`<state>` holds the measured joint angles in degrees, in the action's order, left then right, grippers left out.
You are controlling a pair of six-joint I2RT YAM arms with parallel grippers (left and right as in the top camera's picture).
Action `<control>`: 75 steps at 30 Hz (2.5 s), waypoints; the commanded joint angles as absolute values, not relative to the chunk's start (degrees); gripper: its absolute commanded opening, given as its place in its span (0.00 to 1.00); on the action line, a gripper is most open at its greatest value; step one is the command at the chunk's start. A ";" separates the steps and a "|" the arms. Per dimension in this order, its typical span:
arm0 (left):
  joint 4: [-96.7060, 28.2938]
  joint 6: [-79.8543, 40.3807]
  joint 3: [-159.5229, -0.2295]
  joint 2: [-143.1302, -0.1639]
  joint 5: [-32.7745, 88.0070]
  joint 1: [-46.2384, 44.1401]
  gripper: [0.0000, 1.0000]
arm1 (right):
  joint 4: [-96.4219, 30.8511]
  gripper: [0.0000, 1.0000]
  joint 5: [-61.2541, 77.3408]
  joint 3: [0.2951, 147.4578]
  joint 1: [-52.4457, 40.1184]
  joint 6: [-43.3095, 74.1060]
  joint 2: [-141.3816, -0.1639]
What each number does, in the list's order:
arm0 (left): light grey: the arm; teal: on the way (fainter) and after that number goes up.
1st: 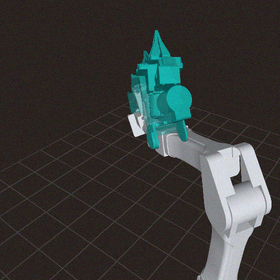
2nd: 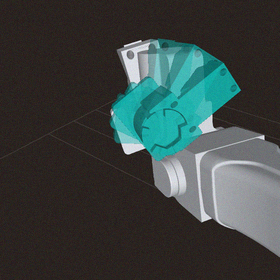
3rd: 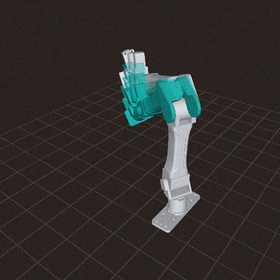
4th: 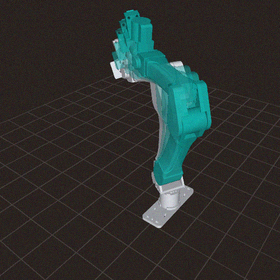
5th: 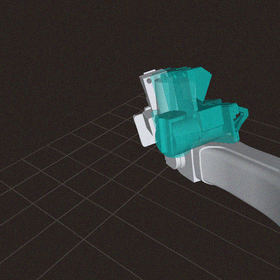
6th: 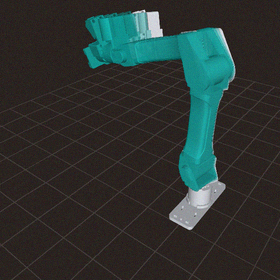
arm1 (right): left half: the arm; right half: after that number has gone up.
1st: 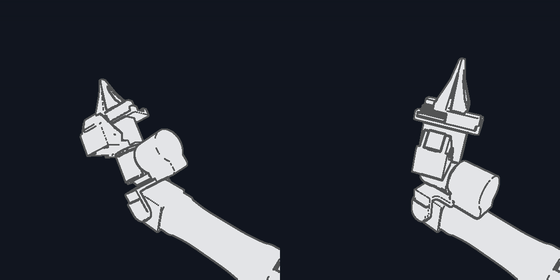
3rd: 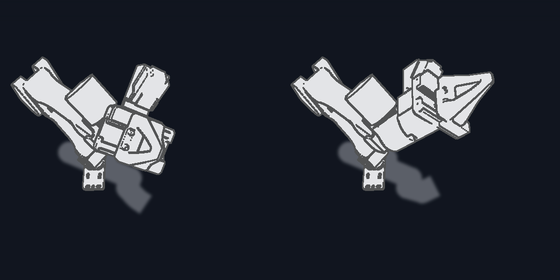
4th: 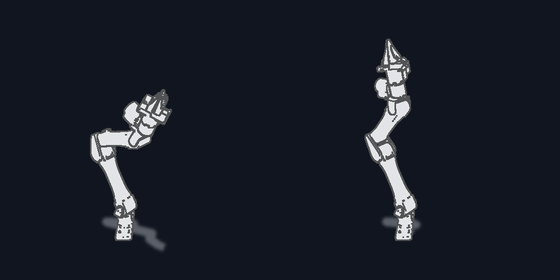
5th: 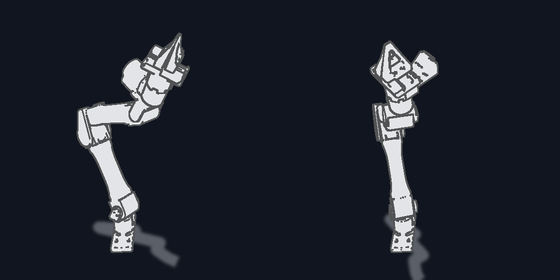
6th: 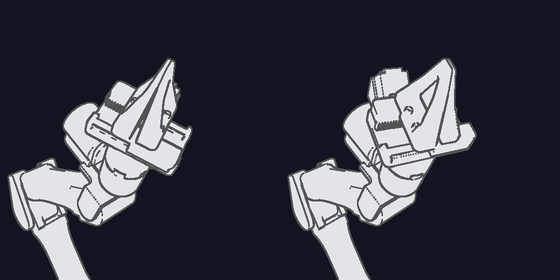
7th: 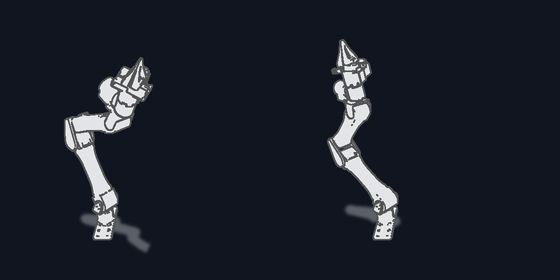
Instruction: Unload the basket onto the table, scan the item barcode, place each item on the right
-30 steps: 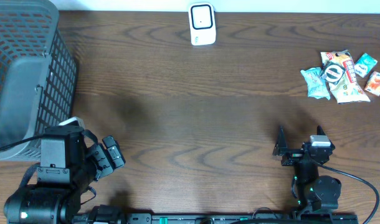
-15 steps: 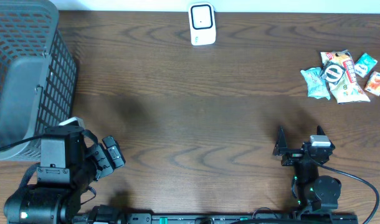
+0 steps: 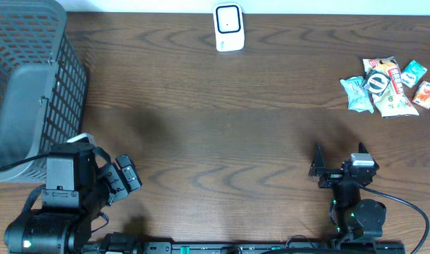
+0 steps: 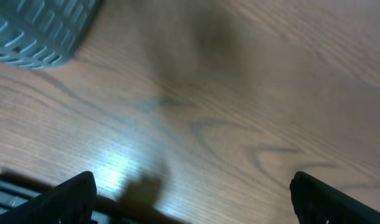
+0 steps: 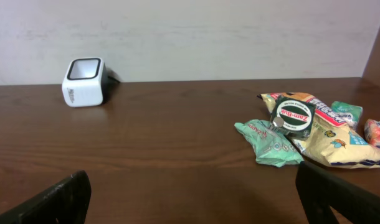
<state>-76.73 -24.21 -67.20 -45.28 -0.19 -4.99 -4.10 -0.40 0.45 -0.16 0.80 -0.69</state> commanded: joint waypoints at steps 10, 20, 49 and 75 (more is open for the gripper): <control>-77.95 -24.14 -67.24 -45.28 -1.28 -5.23 0.98 | -4.32 0.99 -0.49 0.32 0.45 1.08 -0.32; -72.58 -19.81 -64.23 -38.68 -1.02 -5.23 0.98 | -4.32 0.99 -0.49 0.32 0.45 1.10 -0.32; -37.56 -7.53 -32.05 -14.15 13.72 -5.21 0.98 | -4.29 0.99 -0.49 0.32 0.45 1.10 -0.38; -5.02 -7.53 -7.07 -0.05 10.46 -3.11 0.98 | -4.29 0.99 -0.49 0.32 0.45 1.10 -0.38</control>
